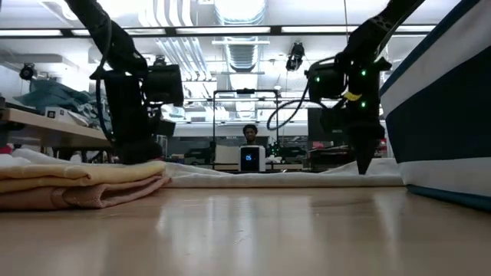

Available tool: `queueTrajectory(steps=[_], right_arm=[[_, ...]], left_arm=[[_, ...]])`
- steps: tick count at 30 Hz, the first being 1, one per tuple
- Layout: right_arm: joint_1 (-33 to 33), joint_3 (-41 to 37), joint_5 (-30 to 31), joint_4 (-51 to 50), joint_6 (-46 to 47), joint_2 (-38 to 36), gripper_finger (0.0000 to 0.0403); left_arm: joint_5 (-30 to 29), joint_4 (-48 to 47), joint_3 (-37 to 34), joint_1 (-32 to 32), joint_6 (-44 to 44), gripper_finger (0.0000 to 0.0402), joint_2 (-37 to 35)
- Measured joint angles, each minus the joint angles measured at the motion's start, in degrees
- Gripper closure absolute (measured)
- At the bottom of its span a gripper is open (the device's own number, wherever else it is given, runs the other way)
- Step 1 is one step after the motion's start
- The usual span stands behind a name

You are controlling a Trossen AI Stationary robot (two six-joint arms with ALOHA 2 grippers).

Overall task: Fold towel
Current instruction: Fold the white towel

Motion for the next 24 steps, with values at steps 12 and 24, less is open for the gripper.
queueTrajectory(steps=[12,24], right_arm=[[-5.07,-0.05,12.54,-3.96,6.69,3.64,0.0401],[-7.07,0.43,12.69,-6.00,6.14,-6.71,0.0401]], left_arm=[[-8.61,-1.47,0.09,4.37,0.79,0.0397,1.11],[-2.84,-17.06,0.65,5.98,-8.60,0.0400,0.21]])
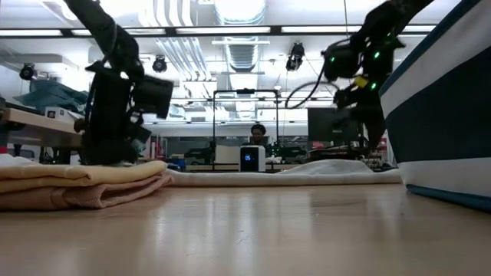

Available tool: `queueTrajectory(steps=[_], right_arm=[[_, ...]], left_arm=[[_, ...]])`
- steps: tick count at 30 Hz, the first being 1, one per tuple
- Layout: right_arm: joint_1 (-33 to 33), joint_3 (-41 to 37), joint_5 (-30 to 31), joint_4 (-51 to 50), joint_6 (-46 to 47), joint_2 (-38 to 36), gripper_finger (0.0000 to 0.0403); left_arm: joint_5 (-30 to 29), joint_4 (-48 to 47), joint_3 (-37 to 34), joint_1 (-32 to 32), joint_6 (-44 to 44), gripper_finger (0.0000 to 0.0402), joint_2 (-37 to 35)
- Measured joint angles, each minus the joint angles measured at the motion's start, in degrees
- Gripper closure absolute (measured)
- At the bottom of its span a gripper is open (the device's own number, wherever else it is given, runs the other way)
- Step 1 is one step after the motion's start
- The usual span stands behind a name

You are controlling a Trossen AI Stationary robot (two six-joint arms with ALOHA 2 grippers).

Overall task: Fold towel
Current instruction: Fold the white towel

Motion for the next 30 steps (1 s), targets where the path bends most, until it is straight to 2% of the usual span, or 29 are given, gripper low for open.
queueTrajectory(steps=[3,9,14,17,20,24,27,30], right_arm=[[-0.11,-0.22,-4.12,-2.96,1.64,-4.17,0.0402],[-0.15,-1.79,-7.85,-3.42,7.08,-10.70,0.0401],[-0.56,-3.68,-8.52,-3.43,8.62,-12.60,0.0400],[-1.49,-4.77,-11.06,-3.10,8.53,-12.58,0.0400],[-2.28,-5.98,-14.16,-2.20,7.84,-12.14,0.0400],[-2.38,-7.65,-14.20,0.49,8.91,-12.06,0.0393],[-2.36,-7.93,-14.19,3.06,10.42,-12.05,0.0381],[-2.36,-8.00,-14.18,5.61,12.61,-12.03,0.0372]], left_arm=[[2.90,-2.99,1.70,-0.18,-1.89,0.0401,-1.43],[7.06,1.63,8.62,-2.01,-0.26,0.0401,-3.38],[11.54,17.56,13.97,-5.10,9.31,0.0399,-2.73],[12.54,28.75,15.40,-6.59,14.58,0.0401,-0.80],[12.50,36.71,16.77,-6.79,16.62,0.0400,2.87],[12.33,41.00,20.31,-6.69,16.82,0.0401,10.56],[12.33,39.34,24.76,-6.75,18.29,0.0401,17.70],[12.33,33.83,30.59,-6.73,19.54,0.0401,24.20]])
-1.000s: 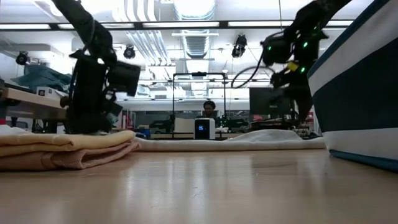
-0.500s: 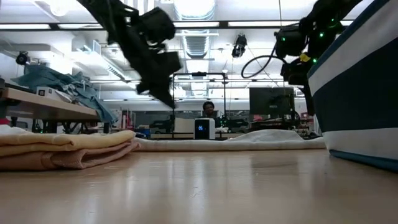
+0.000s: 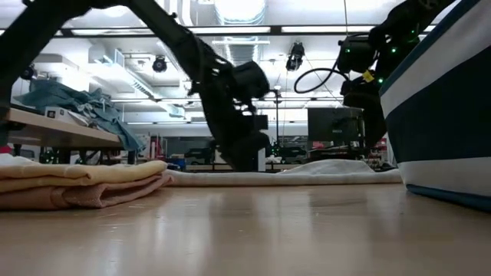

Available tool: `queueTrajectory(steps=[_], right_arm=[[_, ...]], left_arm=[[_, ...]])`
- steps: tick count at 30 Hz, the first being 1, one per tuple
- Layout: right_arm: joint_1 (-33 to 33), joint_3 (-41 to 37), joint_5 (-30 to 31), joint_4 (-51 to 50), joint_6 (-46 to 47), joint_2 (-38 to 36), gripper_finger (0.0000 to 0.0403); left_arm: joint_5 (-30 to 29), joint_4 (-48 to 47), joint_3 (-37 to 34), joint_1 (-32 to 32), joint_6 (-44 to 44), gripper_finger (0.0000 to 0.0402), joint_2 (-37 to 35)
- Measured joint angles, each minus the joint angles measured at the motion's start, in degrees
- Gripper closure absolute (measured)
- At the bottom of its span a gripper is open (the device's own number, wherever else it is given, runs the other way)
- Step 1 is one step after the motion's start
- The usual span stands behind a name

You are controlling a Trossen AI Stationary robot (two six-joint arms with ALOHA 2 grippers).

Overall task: Fold towel
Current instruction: Fold the white towel

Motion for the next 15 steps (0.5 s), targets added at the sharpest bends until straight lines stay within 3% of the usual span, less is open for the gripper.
queueTrajectory(steps=[8,15], right_arm=[[0.00,0.09,2.73,2.02,-0.44,0.00,0.0379],[0.04,-0.07,-0.47,1.82,-0.08,0.57,0.0400]], left_arm=[[-0.64,-22.32,14.74,-0.03,4.94,0.0400,10.99],[1.36,-36.71,15.60,-1.19,8.29,0.0401,10.85]])
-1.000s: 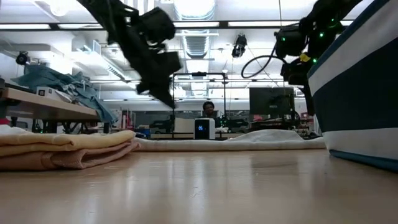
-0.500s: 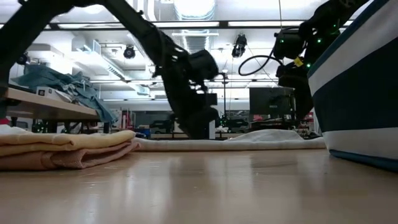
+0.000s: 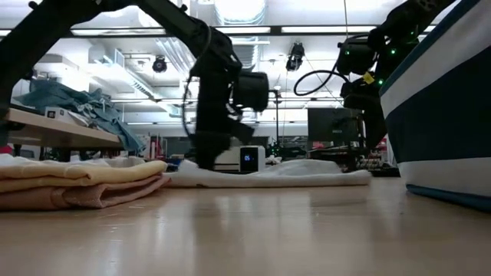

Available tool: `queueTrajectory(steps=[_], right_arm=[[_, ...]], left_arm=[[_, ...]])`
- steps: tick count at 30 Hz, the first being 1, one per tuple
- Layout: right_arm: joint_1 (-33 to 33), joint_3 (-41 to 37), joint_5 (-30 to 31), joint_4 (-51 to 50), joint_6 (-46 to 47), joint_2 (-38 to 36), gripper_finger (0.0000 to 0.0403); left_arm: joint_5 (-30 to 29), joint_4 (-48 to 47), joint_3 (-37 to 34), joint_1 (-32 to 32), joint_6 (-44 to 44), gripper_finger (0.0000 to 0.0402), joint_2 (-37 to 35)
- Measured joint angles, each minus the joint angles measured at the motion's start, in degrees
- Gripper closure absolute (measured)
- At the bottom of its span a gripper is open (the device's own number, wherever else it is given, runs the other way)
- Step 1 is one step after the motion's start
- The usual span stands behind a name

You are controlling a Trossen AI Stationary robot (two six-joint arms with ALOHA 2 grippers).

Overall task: Fold towel
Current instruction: Fold the white towel

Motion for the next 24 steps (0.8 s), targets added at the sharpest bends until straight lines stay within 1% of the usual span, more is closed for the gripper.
queueTrajectory(steps=[2,4,8,11,17,24], right_arm=[[-0.04,-0.04,0.01,-0.01,-0.24,0.02,0.0393],[-0.01,-0.06,-0.88,-0.01,-0.27,0.02,0.0383],[0.22,-0.16,-8.45,1.47,0.13,0.09,0.0360],[0.61,-0.20,-8.95,6.51,-0.08,0.93,0.0338],[0.61,0.25,-9.11,16.06,0.00,4.67,0.0292],[2.03,3.07,-12.06,18.67,0.77,14.24,0.0243]], left_arm=[[1.08,-5.33,-0.14,-0.12,0.43,0.0401,-0.10],[3.57,-9.50,-0.22,-0.12,1.02,0.0401,-0.12],[7.53,-14.20,-0.45,-0.10,2.21,0.0401,-0.09],[8.57,-15.30,-0.54,-0.12,2.36,0.0401,-0.01],[8.41,-14.13,-0.69,-0.09,2.27,0.0401,0.01],[8.02,-13.90,-0.72,-0.12,1.74,0.0401,0.01]])
